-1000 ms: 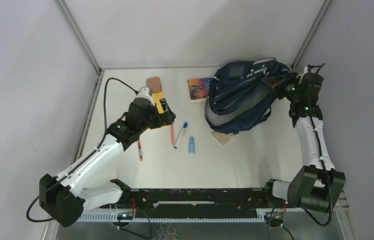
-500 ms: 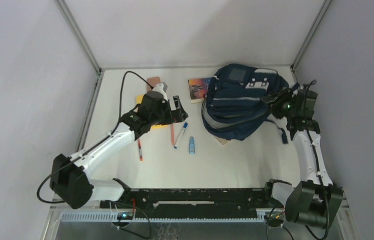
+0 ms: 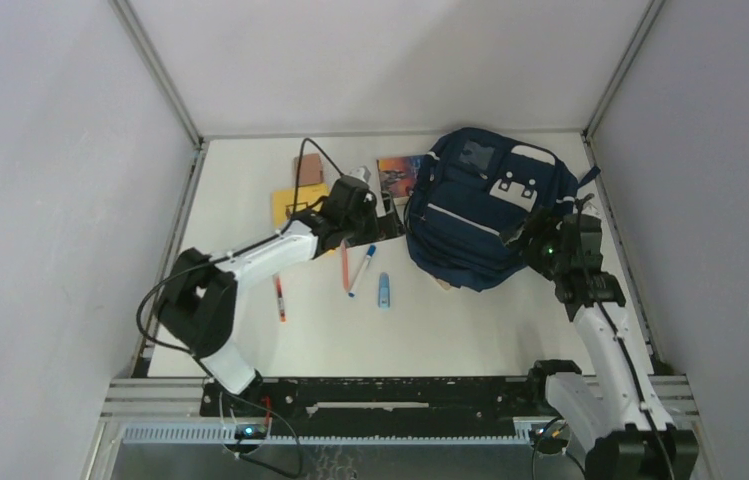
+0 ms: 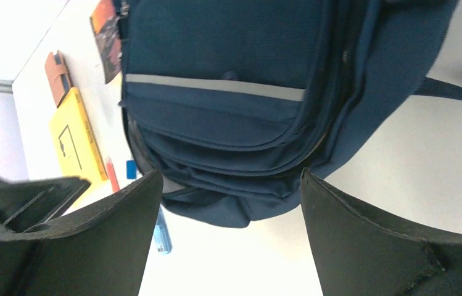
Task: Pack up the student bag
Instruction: Adjust the student bag at the center of the board.
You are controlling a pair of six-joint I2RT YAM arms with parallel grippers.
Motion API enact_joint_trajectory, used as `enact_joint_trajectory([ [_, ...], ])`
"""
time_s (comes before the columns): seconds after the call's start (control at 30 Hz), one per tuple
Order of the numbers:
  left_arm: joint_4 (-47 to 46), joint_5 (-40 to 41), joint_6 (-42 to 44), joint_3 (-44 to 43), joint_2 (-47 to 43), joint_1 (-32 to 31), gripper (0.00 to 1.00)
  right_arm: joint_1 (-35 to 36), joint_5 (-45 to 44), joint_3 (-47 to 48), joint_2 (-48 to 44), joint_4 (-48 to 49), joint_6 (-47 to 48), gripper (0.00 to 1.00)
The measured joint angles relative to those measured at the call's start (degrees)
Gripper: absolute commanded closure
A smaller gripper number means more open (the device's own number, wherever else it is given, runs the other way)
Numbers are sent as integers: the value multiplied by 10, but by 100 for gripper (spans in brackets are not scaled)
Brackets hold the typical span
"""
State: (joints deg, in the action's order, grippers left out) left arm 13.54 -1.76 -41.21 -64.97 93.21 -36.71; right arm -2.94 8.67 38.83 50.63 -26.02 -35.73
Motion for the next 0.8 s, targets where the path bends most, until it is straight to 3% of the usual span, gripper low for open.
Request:
enact_joint_trajectory([
  [0.23,-31,-14,-23,-41,80,-16,3,73,-68,0,-70,-17,14,9],
  [0.6,-46,-21,-60,-111,184,-16,20,92,-84,0,-51,-39,22,9],
  [0.63,-43,-22,-61,-118,191,-16,24,94,-84,0,-51,-40,23,9],
  [0.7,-40,-24,-64,-131,203,-16,44,95,-84,0,-51,-40,25,9],
  [0.8,-38,-32,-70,-154,222,-16,86,98,-80,0,-51,-40,30,10],
])
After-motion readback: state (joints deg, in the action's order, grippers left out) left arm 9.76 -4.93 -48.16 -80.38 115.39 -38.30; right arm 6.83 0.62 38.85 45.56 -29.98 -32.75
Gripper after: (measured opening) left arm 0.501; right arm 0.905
